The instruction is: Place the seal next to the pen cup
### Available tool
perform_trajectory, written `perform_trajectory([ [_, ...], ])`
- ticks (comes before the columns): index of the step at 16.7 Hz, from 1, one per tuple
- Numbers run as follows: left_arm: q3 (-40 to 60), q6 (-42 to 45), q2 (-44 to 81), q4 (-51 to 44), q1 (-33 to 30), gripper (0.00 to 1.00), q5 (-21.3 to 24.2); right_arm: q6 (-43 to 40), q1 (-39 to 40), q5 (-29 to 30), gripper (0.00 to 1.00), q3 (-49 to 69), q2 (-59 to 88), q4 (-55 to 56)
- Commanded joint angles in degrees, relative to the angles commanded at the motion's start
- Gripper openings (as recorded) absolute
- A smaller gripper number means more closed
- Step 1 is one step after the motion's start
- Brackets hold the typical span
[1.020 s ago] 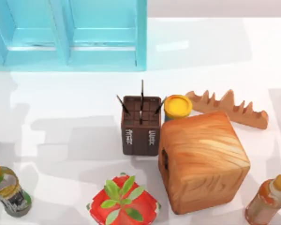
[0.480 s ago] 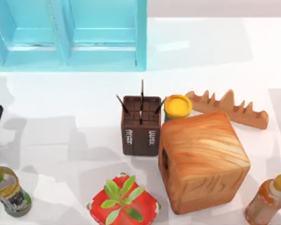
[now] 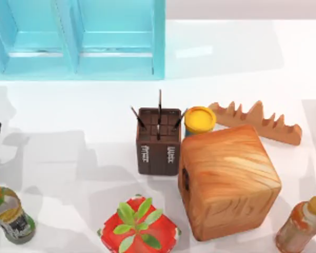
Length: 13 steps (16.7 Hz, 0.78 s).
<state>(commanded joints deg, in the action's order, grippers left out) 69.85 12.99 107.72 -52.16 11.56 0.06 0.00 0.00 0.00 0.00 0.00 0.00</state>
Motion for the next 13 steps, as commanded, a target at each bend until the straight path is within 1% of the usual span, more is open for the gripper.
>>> perform_trajectory([
  [8, 0.0, 0.0, 0.0, 0.0, 0.0, 0.02, 0.0, 0.0, 0.0, 0.0, 1.0, 0.0, 0.0, 0.0],
  [9, 0.0, 0.0, 0.0, 0.0, 0.0, 0.0, 0.0, 0.0, 0.0, 0.0, 1.0, 0.0, 0.0, 0.0],
  [13, 0.0, 0.0, 0.0, 0.0, 0.0, 0.0, 0.0, 0.0, 0.0, 0.0, 1.0, 0.0, 0.0, 0.0],
])
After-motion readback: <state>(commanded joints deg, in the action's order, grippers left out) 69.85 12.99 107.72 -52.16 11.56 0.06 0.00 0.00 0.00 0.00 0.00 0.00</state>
